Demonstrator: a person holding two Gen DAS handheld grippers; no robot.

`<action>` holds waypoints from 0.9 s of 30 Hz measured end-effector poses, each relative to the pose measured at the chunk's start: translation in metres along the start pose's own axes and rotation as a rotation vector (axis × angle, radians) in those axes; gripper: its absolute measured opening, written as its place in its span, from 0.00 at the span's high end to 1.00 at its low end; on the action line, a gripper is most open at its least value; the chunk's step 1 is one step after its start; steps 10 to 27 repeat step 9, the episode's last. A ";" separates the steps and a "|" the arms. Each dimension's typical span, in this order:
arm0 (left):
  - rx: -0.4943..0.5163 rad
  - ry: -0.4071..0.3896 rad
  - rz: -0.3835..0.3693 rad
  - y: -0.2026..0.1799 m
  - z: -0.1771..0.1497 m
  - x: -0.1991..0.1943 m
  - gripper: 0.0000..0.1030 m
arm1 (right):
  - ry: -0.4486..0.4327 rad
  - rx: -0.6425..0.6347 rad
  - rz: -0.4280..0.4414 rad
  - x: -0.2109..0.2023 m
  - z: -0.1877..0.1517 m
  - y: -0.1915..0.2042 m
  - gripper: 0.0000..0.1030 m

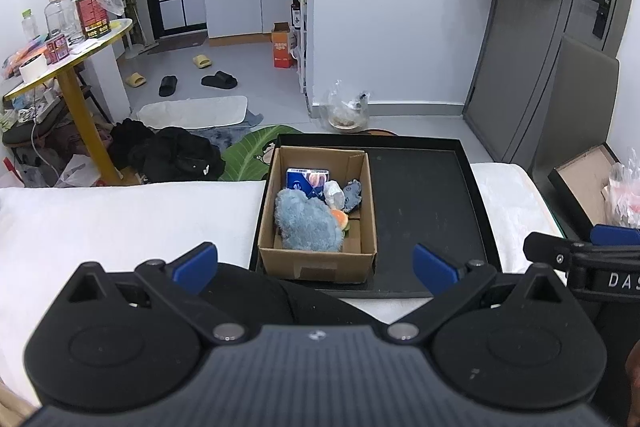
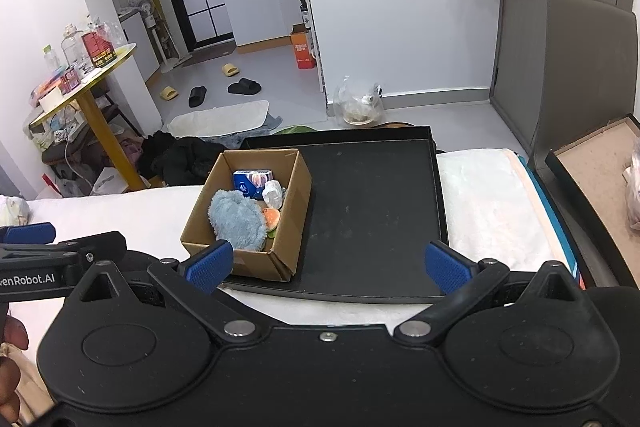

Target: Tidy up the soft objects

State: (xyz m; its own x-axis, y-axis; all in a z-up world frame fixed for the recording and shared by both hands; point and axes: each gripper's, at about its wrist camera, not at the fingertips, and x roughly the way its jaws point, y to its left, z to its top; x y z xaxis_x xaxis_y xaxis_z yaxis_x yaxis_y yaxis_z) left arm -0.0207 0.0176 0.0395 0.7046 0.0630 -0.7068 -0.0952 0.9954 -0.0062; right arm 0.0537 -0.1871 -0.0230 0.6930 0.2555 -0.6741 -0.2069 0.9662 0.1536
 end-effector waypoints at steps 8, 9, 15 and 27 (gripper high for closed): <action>0.003 -0.016 -0.012 -0.001 0.000 -0.001 0.00 | 0.004 -0.002 -0.001 0.001 0.000 0.000 0.00; 0.007 -0.017 -0.011 -0.002 0.000 -0.001 0.00 | 0.006 -0.001 -0.001 0.001 0.000 0.000 0.00; 0.007 -0.017 -0.011 -0.002 0.000 -0.001 0.00 | 0.006 -0.001 -0.001 0.001 0.000 0.000 0.00; 0.007 -0.017 -0.011 -0.002 0.000 -0.001 0.00 | 0.006 -0.001 -0.001 0.001 0.000 0.000 0.00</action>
